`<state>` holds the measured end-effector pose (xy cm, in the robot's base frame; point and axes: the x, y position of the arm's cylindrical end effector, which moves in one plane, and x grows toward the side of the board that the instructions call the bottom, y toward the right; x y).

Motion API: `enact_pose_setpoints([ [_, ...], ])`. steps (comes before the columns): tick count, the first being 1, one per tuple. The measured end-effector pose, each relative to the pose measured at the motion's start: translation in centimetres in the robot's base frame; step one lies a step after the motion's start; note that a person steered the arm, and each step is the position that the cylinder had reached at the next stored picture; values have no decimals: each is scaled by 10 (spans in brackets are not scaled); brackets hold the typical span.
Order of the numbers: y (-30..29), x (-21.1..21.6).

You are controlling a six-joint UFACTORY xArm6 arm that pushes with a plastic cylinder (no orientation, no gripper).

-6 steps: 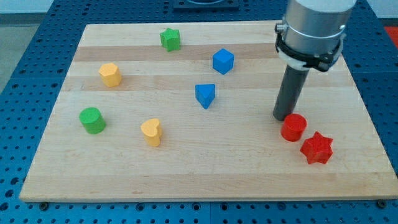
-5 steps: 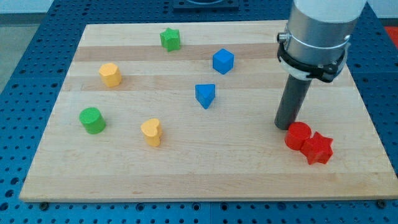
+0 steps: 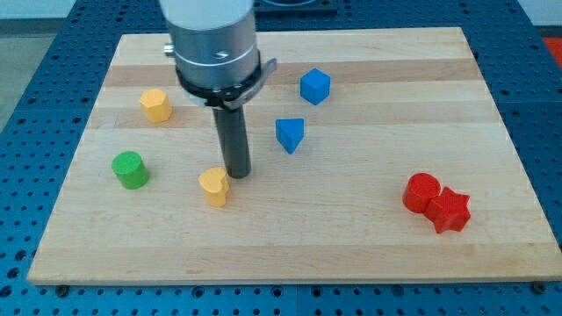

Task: Push the yellow heart closer to red circle

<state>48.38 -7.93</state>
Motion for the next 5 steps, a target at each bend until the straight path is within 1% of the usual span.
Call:
enact_pose_setpoints([
  [2, -45, -14],
  [3, -58, -11],
  [4, -68, 1],
  [5, -69, 7],
])
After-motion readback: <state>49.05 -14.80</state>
